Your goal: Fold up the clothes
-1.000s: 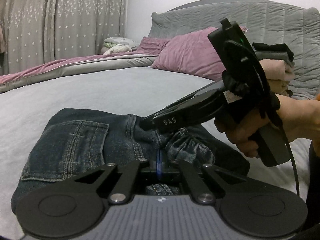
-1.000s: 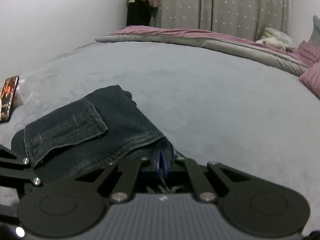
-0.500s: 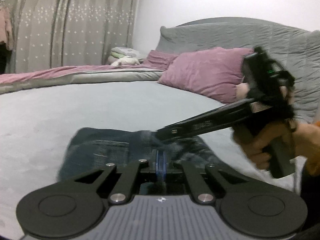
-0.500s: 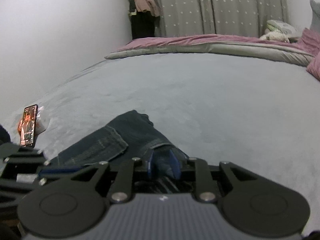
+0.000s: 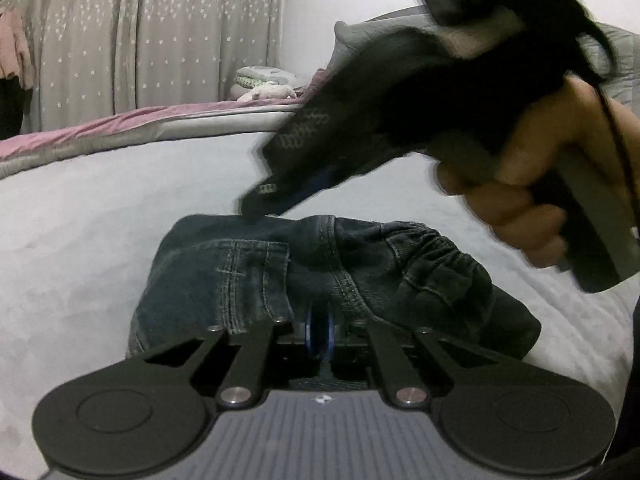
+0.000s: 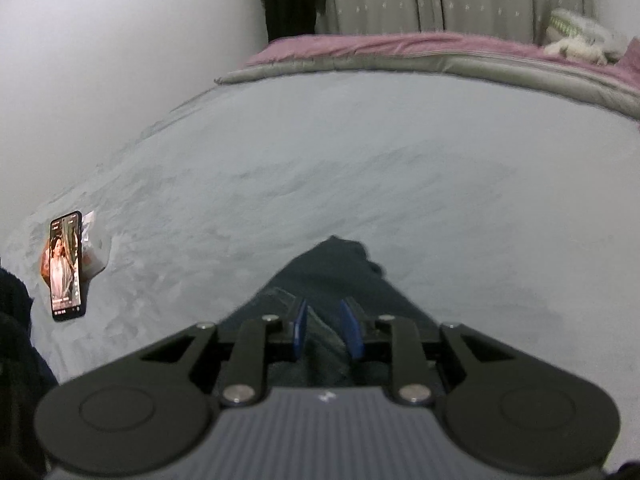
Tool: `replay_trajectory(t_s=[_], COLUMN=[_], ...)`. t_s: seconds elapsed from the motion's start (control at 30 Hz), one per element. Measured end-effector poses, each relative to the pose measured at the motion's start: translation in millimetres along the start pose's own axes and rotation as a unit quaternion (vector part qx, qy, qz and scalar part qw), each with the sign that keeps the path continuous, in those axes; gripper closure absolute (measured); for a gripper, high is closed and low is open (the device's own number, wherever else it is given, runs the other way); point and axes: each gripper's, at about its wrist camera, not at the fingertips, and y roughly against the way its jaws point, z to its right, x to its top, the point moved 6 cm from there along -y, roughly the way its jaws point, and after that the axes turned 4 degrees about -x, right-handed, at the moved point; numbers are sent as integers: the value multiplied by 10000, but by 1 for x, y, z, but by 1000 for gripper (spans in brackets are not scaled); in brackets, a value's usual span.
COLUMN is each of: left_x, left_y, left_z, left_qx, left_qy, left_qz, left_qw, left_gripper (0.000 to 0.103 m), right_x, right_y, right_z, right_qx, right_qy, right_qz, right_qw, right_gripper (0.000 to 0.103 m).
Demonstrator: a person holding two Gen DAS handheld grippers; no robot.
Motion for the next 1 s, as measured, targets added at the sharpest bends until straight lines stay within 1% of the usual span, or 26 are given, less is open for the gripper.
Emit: replay_trajectory(t_s=[0.07,0.17,0.3,0.4,0.53,0.57,0.6,0.7,0.83,0.9,0.97,1.0], left_x=[-1,-1,-2,-1,-2,-2,-2,1,5,6,8,8], left_y=[0,0,-1,-2,-2,-2,-2,-2,0,1,2,2], left_z=[1,3,4,6,8,9,10,7,-2,-4,-5,-5], left_qx=[-102,-271,-359,-366,-368,-376,-382,-428,-445,-444,-420,-390], left_qy=[42,76,116,106,59,55,42,94,273,342,363,340], left_qz=[-33,-116,-162,-180,-191,-191,-191,-180,-173,-165,-156,-153], left_qw=[9999,9995,9992,9991,9991,9991,9991,9989,9985,9983,9983,9985], left_gripper=[100,103,103,103,103,103,103,103,102,98,91,90], right_x=[2,3,11,17,24,25,26,27,24,21,18,13], right_y=[-15,-40,-61,-72,-84,-86,-88,-76,-41,-24,-6,1], right_z=[-3,-3,-1,1,1,2,4,9,17,23,29,31], right_qx=[-1,-191,-276,-247,-324,-330,-330,-163,-119,-142,-167,-209], right_qy=[-87,-85,-136,-185,-25,-30,-44,-277,-210,-173,-133,-78], right_qz=[-164,-436,-529,-488,-122,-71,-23,81,271,346,419,439], right_qw=[9998,9988,9981,9983,9994,9994,9994,9995,9993,9992,9989,9988], right_gripper=[81,82,86,88,90,87,85,82,80,80,80,80])
